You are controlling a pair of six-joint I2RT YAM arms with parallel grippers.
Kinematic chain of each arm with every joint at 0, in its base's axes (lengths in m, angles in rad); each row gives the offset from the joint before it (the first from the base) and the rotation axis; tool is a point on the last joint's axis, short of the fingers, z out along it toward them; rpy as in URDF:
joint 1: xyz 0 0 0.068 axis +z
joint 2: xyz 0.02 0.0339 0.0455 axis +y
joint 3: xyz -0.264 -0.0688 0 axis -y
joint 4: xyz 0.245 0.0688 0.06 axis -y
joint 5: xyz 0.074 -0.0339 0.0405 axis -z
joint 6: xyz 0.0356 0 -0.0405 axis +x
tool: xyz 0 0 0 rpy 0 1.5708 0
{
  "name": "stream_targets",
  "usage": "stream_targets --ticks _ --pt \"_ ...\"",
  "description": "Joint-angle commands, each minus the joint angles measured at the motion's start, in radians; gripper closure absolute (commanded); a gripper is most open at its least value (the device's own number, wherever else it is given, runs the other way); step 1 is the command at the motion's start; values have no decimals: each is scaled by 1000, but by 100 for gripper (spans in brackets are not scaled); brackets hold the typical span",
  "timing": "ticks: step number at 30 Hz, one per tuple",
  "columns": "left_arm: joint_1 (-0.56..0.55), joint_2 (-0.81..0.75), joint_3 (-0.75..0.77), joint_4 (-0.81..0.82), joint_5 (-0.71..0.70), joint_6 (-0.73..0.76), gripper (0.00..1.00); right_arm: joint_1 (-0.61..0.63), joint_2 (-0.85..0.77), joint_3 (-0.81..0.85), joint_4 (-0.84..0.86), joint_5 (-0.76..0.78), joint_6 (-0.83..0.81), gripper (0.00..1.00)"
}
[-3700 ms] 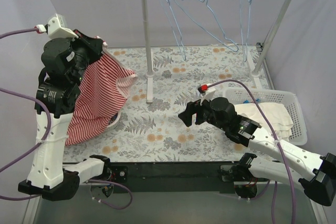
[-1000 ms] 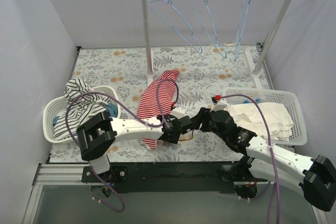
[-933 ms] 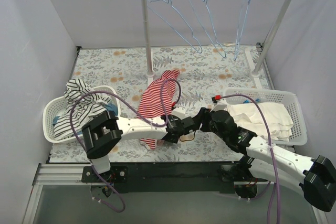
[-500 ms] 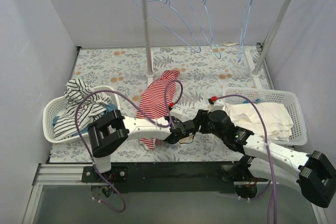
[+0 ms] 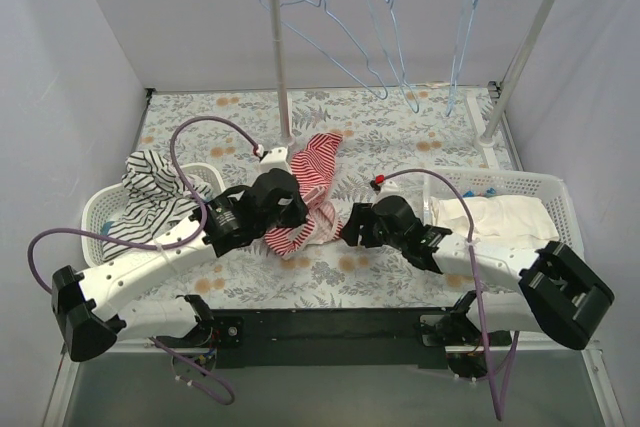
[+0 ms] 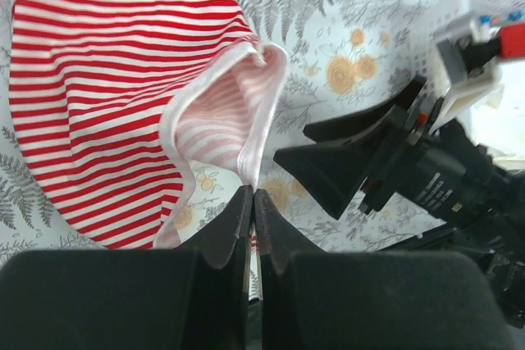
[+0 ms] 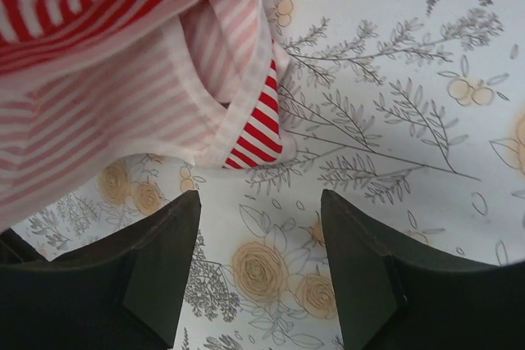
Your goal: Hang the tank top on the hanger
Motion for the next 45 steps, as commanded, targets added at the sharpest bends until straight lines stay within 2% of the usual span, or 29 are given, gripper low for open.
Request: stream_targets --ticks 1,8,11,14,15,16,23,26,32,37,43,45 --pt "25 0 -55 11 93 -9 100 -2 88 77 139 -68 26 31" --pt "74 -72 -41 27 94 -19 100 4 273 149 161 -29 57 33" --pt "81 -87 -12 14 90 -8 100 7 312 181 161 -16 37 42" --pt "86 -107 16 -4 87 -5 100 8 283 184 153 -15 15 76" --pt "87 -115 23 -13 75 -5 100 8 258 184 107 6 9 97" --pt "89 -127 34 -19 68 -5 100 12 228 186 69 28 0 99" --pt "94 -225 155 -90 -125 -5 100 19 -210 290 -236 209 -98 99" --pt "95 -239 220 -55 -182 30 100 19 -315 359 -302 238 -158 99" --pt "95 -172 402 60 -194 158 100 19 -316 676 -425 267 -262 99" --pt "94 -72 517 139 -185 238 100 18 -280 886 -430 384 -379 99" --pt "94 19 625 128 -205 290 100 18 -202 1078 -442 453 -502 99" --pt "94 51 632 100 -234 284 100 18 -178 1128 -470 429 -486 99"
